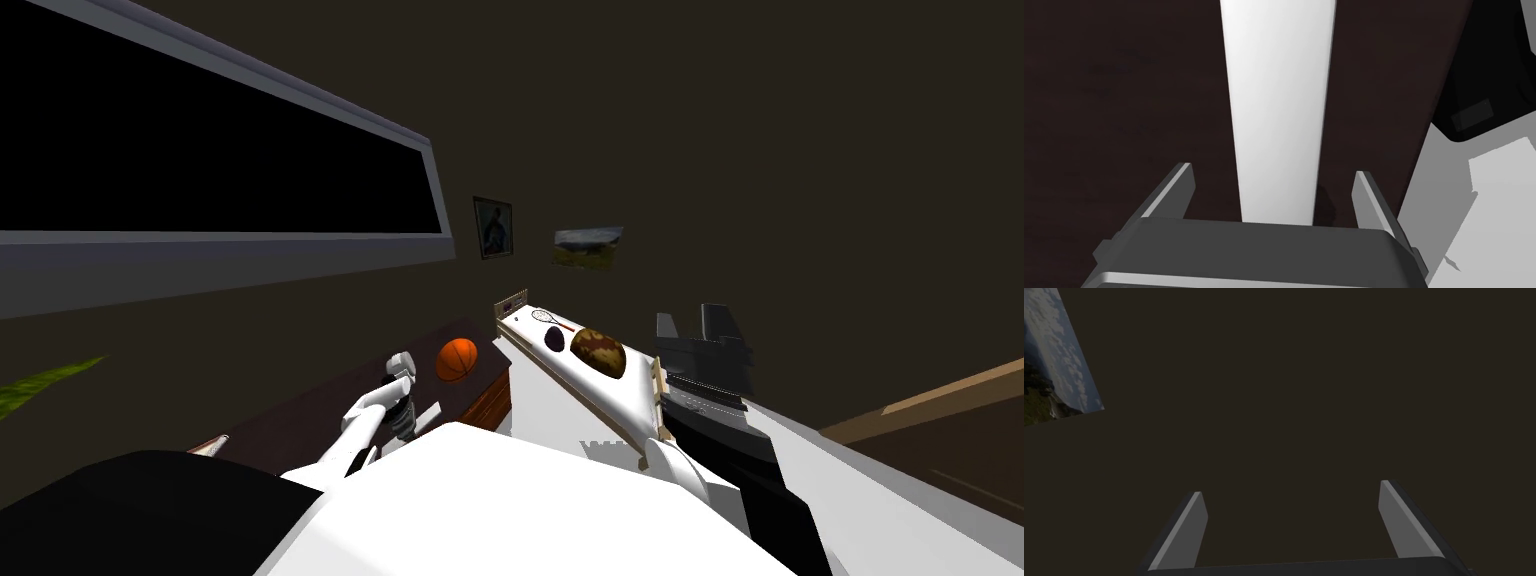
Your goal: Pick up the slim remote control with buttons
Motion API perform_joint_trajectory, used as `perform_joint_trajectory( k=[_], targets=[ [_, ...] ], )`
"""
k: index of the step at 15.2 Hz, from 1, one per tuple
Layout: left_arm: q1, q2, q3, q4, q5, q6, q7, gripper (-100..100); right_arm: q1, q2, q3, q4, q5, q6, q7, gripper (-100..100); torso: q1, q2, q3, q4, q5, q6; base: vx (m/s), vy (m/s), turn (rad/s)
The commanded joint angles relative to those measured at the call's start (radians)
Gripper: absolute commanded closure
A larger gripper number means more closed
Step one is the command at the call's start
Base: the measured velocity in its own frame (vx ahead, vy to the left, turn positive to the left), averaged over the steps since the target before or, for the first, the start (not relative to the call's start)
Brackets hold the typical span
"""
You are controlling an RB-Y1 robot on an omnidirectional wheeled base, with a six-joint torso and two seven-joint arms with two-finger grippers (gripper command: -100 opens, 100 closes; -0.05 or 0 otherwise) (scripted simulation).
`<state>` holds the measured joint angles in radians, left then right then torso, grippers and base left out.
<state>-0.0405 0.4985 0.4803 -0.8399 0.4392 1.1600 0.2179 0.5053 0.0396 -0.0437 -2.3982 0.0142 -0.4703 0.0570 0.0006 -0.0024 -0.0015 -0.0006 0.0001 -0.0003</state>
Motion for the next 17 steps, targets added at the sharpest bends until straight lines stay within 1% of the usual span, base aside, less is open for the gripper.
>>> perform_joint_trajectory(
  k=[1,3,5,6,7,11,12,13,15,16,17],
  targets=[
    [-0.001,-0.016,-0.007,0.022,-0.006,-0.034,-0.002,-100,0.0,0.0,0.0,0.0,0.0,0.0,0.0,0,0.0,0.0,0.0,0.0,0.0,0.0,0.023,0.026,0.025],
    [-0.001,-0.024,-0.011,0.033,-0.009,-0.051,-0.003,-100,0.0,0.0,0.0,0.0,0.0,0.0,0.0,0,0.001,0.001,0.001,0.0,0.0,0.0,0.021,0.045,0.026],
    [-0.002,-0.041,-0.018,0.055,-0.015,-0.085,-0.004,-100,0.0,0.0,0.0,0.0,0.0,0.0,0.0,0,0.001,0.002,0.001,0.0,0.0,0.0,0.019,0.041,0.017],
    [-0.007,-0.028,-0.013,0.056,-0.009,-0.068,-0.008,-100,0.0,0.0,0.0,0.0,0.0,0.0,0.0,0,0.001,0.002,0.001,0.0,0.0,0.0,0.011,0.021,0.007],
    [-0.006,-0.03,-0.014,0.058,-0.01,-0.075,-0.009,100,0.0,0.0,0.0,0.0,0.0,0.0,0.0,0,0.001,0.002,0.001,0.0,0.0,0.0,0.004,0.008,-0.001],
    [-0.005,-0.031,-0.014,0.059,-0.009,-0.072,-0.009,100,0.0,0.0,0.0,0.0,0.0,0.0,0.0,0,0.002,0.002,0.001,0.001,0.001,0.001,0.0,0.0,0.0],
    [-0.001,-0.02,-0.009,0.027,-0.007,-0.042,-0.002,100,0.0,0.0,0.0,0.0,0.0,0.0,0.0,0,0.002,0.002,0.001,0.001,0.001,0.001,-0.013,-0.02,-0.026],
    [-0.001,-0.02,-0.009,0.027,-0.007,-0.042,-0.002,100,0.0,0.0,0.0,0.0,0.0,0.0,0.0,0,0.002,0.002,0.001,0.001,0.0,0.001,-0.02,-0.029,-0.029],
    [0.0,-0.004,-0.002,0.005,-0.001,-0.008,0.0,100,0.0,0.0,0.0,0.0,0.0,0.0,0.0,0,0.0,0.003,0.002,0.001,0.0,0.001,-0.023,-0.04,-0.022],
    [0.0,0.0,0.0,0.0,0.0,0.0,0.0,100,0.0,0.0,0.0,0.0,0.0,0.0,0.0,0,-0.001,0.003,0.002,0.001,-0.001,0.001,-0.019,-0.045,-0.019],
    [0.001,-0.008,-0.003,0.005,-0.003,-0.015,0.001,100,0.0,0.0,0.0,0.0,0.0,0.0,0.0,0,-0.001,0.003,0.002,0.001,-0.001,0.001,-0.007,-0.024,-0.006]
  ],
)
